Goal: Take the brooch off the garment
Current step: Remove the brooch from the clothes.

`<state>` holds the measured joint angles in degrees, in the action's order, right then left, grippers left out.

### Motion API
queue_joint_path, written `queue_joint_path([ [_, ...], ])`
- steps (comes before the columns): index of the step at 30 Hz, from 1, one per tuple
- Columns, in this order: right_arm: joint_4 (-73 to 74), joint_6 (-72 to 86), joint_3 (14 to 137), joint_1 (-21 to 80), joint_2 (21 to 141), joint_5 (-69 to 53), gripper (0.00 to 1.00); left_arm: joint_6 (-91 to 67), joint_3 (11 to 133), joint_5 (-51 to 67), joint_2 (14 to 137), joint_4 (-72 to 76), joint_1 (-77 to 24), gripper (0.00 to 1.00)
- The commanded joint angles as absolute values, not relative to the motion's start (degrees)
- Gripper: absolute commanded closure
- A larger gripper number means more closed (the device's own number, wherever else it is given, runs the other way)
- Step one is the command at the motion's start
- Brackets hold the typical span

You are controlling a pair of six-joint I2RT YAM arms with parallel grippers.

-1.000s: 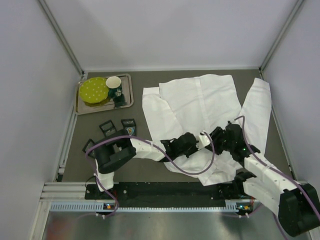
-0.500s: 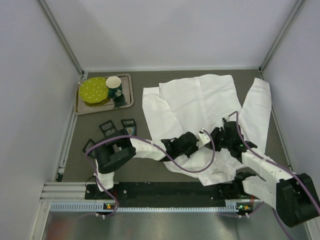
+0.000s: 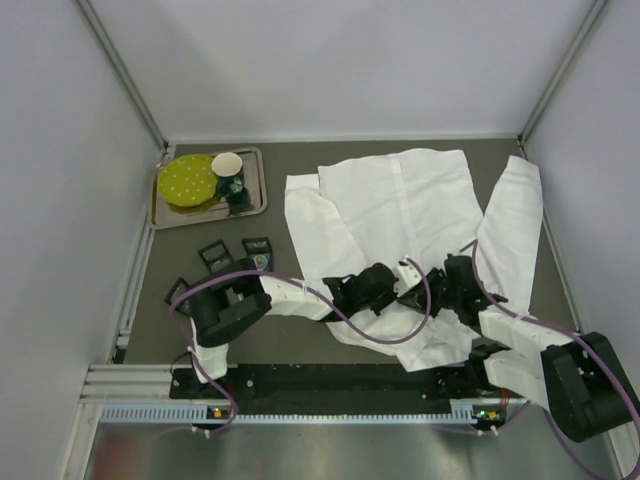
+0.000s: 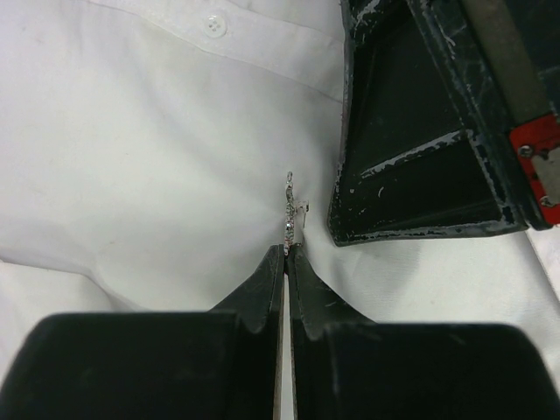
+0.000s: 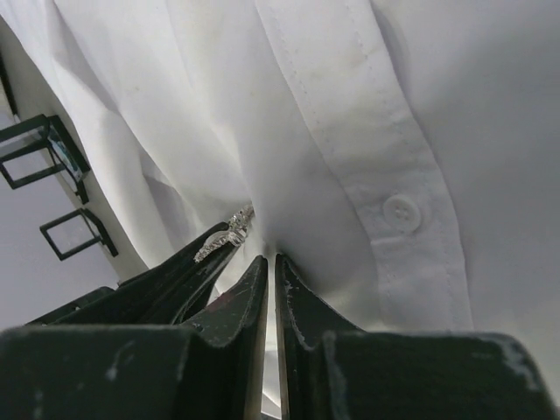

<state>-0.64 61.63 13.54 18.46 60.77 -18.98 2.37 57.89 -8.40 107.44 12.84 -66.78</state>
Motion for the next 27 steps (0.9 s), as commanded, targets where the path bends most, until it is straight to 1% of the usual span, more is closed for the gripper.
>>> queue_joint_path([
  [1,-5.27,66.35,12.75,17.93,60.20,-18.81,0.92,1.23,59.15,-7.21,108.37,12.65,-66.88,1.00],
  [4,-8.07,68.90,11.78,17.93,61.17,-18.89,0.92,1.14,59.15,-7.12,108.37,12.57,-66.88,1.00],
  [12,-8.09,70.75,11.60,17.93,62.40,-17.84,0.92,0.79,58.97,-7.21,108.19,12.48,-66.88,1.00],
  [23,-6.85,73.56,9.32,17.93,59.33,-14.59,0.93,0.27,58.89,-6.86,108.63,12.74,-66.88,1.00],
  [27,-8.35,74.09,9.84,17.93,60.03,-15.47,0.92,0.26,58.71,-6.68,108.46,12.83,-66.88,1.00],
])
